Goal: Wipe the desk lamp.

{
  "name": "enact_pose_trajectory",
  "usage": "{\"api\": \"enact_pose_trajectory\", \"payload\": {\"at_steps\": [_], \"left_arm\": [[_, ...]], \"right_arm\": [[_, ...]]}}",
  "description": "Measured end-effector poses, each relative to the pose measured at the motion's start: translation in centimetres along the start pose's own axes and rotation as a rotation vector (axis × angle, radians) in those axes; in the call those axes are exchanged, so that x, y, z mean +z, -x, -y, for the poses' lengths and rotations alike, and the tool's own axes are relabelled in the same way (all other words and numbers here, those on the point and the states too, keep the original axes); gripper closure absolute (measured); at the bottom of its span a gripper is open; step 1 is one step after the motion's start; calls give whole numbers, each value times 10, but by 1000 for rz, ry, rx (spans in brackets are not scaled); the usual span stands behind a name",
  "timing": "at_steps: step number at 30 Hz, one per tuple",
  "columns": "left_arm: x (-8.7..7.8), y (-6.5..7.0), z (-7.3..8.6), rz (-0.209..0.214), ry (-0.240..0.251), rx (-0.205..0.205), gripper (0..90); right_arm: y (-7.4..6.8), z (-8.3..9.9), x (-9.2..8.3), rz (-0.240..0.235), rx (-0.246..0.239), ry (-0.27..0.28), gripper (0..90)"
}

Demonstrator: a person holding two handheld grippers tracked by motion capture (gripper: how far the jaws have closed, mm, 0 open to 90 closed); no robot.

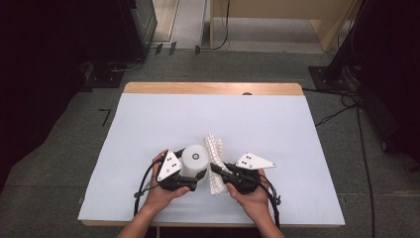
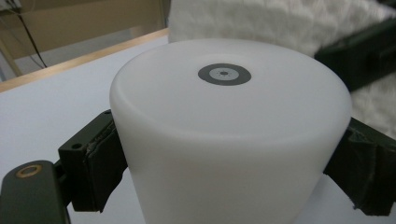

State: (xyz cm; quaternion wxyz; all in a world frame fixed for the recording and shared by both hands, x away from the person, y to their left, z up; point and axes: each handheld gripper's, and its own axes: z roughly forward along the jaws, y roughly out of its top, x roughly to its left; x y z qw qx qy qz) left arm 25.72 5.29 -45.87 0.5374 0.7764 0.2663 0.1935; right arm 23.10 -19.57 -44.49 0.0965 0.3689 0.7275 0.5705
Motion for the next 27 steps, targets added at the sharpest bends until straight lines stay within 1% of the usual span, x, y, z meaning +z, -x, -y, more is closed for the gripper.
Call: {"api": "enact_pose_trajectory", "payload": {"at_steps": [2,3,4,5,6,7,9,10,13,15,17,19,20,22,24,25,27], "left_arm": [[-3,-3,-1,-11,23,-22,91],[-4,-4,-2,-20,33,-26,91],[-5,-4,-2,-41,39,-22,91],[-5,-4,-2,-60,38,-18,91],[-4,-4,-1,-78,26,-9,91],[-3,-5,0,-81,19,-11,90],[-1,-6,3,-67,6,-21,91],[1,-5,5,-66,-2,-17,90],[3,0,5,-50,-6,11,91],[3,3,5,-42,-6,22,91],[2,3,4,-42,2,19,90],[0,1,3,-47,20,2,90],[-1,-1,2,-56,33,-4,90],[-3,-3,2,-73,46,-3,90],[-2,-3,2,-115,39,14,90],[-1,-4,3,-124,30,19,90],[0,-7,6,-115,17,9,90]], "right_arm": [[2,5,6,1,8,-30,788],[3,8,9,3,10,-46,788],[3,10,12,2,14,-61,788],[3,12,15,5,13,-75,787],[3,13,16,4,13,-81,787],[4,14,17,7,15,-87,786],[4,14,17,11,28,-88,786],[5,13,15,15,21,-80,786],[5,9,9,12,26,-48,786],[4,6,6,21,6,-23,785],[1,5,5,26,-5,-21,785],[1,6,7,27,-3,-27,786],[1,7,8,23,3,-39,786],[2,9,10,24,2,-51,786],[3,10,11,25,6,-56,786],[4,11,11,27,5,-56,786],[6,11,11,28,11,-54,786]]}}
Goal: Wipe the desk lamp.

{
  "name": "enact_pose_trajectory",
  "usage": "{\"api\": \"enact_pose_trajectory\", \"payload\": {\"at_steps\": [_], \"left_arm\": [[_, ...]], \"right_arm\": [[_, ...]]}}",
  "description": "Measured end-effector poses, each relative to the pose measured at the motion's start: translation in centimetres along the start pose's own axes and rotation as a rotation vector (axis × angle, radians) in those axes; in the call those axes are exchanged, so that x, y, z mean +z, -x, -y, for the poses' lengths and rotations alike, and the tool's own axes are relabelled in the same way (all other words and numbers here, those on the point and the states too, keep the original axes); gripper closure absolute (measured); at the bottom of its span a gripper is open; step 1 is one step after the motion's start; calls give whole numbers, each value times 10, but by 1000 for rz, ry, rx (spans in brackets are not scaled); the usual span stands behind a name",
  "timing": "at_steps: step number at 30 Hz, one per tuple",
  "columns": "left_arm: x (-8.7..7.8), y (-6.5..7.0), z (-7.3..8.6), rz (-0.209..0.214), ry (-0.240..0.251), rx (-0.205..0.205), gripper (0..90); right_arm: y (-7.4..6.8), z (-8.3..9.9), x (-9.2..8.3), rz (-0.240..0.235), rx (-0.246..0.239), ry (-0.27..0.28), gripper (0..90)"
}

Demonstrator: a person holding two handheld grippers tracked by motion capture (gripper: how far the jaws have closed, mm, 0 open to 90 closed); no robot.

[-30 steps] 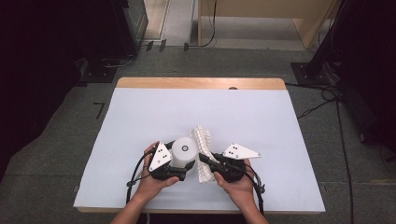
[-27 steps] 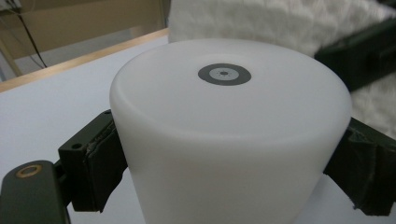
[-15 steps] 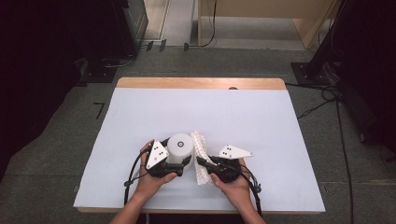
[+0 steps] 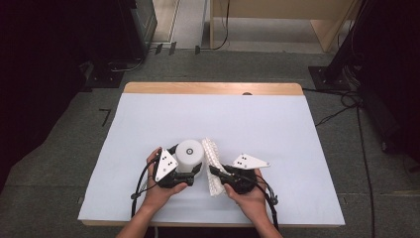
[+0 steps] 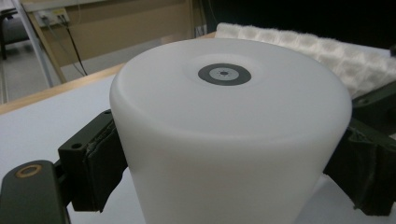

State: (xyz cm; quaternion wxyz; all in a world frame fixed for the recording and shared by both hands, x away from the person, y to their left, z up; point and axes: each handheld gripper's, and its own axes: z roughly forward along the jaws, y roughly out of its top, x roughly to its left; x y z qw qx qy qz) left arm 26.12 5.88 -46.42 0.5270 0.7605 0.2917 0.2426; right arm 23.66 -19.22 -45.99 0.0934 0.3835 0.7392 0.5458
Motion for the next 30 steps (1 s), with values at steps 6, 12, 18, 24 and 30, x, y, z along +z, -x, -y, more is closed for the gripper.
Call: {"api": "enact_pose_trajectory", "payload": {"at_steps": [6,12,18,24,30], "left_arm": [[-1,-4,4,9,-10,-37,89],[-6,-2,3,-30,-11,-97,15],[1,20,1,-190,-76,-96,18],[-2,9,2,-135,-58,-121,88],[-13,-17,-2,49,43,-271,89]], "right_arm": [[6,3,0,7,23,-3,785],[8,5,2,6,32,-8,784],[8,3,1,8,37,6,780],[6,8,8,9,25,-28,779],[-2,14,20,-3,2,-71,780]]}}
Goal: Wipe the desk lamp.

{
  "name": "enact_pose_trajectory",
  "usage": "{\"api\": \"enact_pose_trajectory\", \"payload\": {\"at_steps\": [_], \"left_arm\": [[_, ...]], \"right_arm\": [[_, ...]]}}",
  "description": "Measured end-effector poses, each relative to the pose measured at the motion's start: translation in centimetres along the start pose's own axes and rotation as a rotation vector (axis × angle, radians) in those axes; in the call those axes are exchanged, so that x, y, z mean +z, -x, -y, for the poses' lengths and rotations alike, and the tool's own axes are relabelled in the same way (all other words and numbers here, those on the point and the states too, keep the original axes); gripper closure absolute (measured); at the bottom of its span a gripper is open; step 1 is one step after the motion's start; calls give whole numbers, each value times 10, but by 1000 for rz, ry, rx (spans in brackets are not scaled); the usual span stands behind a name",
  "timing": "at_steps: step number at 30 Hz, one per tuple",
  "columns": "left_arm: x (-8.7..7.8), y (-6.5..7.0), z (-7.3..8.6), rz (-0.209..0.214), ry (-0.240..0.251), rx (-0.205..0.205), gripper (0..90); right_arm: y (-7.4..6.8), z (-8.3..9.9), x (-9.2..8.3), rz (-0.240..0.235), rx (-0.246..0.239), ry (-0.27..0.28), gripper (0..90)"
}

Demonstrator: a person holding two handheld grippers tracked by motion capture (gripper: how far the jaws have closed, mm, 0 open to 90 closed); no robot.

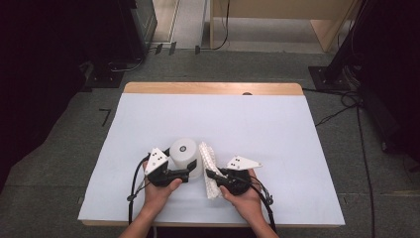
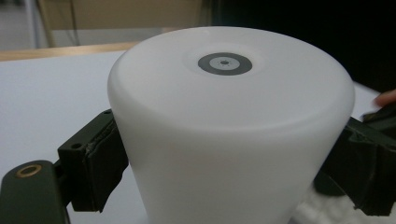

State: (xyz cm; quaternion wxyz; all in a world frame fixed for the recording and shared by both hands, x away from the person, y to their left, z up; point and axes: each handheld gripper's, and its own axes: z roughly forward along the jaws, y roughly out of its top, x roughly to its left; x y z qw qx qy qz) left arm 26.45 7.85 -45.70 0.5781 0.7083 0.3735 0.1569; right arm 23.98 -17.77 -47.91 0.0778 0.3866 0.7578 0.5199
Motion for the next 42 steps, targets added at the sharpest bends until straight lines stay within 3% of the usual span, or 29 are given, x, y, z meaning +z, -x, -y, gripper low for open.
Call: {"api": "enact_pose_trajectory", "payload": {"at_steps": [2,6,11,19,24,27,28,29,34,37,42], "left_arm": [[-2,-4,-3,44,7,-9,90],[-3,-1,-4,88,-1,31,90],[5,10,1,97,-61,119,90],[13,16,6,128,-108,149,90],[10,13,4,128,-89,130,90],[7,6,1,134,-60,74,90],[5,4,0,128,-53,71,90],[4,4,-1,120,-47,71,90],[3,5,-1,94,-46,110,90],[6,8,1,88,-66,133,90],[9,13,4,86,-89,170,90]], "right_arm": [[-2,0,1,-4,-4,-3,781],[-4,-2,-2,-19,3,18,781],[-6,-9,-10,-21,-19,54,785],[-7,-24,-31,-16,-31,146,793],[-6,-22,-28,-16,-27,124,793],[-3,-15,-17,-18,-6,71,793],[-3,-11,-11,-21,-2,37,793],[-3,-11,-11,-21,-2,37,793],[-5,-7,-4,-19,-3,9,792],[-6,-8,-4,14,-15,11,792],[-6,-15,-13,25,-40,57,792]]}}
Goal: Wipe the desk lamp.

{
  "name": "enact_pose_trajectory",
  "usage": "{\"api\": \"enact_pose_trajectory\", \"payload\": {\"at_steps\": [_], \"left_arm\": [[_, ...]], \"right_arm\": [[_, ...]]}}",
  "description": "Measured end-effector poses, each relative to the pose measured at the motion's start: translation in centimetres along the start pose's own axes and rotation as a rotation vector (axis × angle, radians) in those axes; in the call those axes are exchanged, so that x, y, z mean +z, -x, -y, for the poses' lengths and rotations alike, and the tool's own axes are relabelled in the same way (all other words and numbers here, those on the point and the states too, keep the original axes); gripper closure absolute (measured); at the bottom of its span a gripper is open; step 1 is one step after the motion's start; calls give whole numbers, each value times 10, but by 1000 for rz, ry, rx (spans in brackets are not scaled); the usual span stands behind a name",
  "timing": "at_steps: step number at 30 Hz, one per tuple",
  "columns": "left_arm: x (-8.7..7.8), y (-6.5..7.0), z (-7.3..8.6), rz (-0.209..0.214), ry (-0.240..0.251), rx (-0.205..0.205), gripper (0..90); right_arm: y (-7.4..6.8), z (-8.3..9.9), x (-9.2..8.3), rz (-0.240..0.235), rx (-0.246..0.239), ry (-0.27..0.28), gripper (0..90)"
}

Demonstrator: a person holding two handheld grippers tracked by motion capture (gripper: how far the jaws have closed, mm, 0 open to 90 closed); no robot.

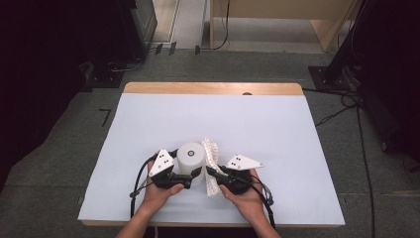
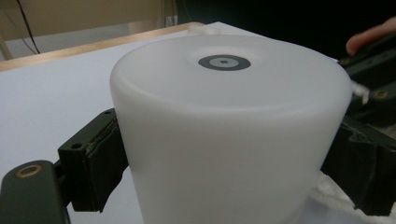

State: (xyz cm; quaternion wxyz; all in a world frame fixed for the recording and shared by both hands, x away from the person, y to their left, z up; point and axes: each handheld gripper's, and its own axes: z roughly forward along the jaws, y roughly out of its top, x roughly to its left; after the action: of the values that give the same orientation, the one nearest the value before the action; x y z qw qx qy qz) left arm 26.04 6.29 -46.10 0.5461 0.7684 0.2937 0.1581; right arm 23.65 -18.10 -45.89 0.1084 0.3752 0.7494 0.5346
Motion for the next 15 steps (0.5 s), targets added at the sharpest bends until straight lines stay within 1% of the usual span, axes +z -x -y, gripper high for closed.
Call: {"api": "enact_pose_trajectory", "payload": {"at_steps": [1,3,4,6,7,10,12,15], "left_arm": [[1,1,0,1,-4,8,89],[2,3,0,3,-10,20,89],[2,4,1,5,-10,18,89],[1,2,1,16,-10,10,89],[1,0,1,22,-4,-2,89],[-2,-4,-1,16,16,-32,89],[-5,-6,-2,9,23,-32,90],[-6,-7,-2,4,30,-30,90]], "right_arm": [[0,-2,-3,-6,3,17,792],[1,-4,-7,-6,-11,51,792],[1,-5,-8,-2,-17,51,792],[0,-4,-8,8,-21,47,792],[1,-3,-6,8,-19,42,792],[2,4,2,-5,-2,19,792],[1,8,7,-16,2,-1,792],[-1,12,12,-25,-4,-14,792]]}}
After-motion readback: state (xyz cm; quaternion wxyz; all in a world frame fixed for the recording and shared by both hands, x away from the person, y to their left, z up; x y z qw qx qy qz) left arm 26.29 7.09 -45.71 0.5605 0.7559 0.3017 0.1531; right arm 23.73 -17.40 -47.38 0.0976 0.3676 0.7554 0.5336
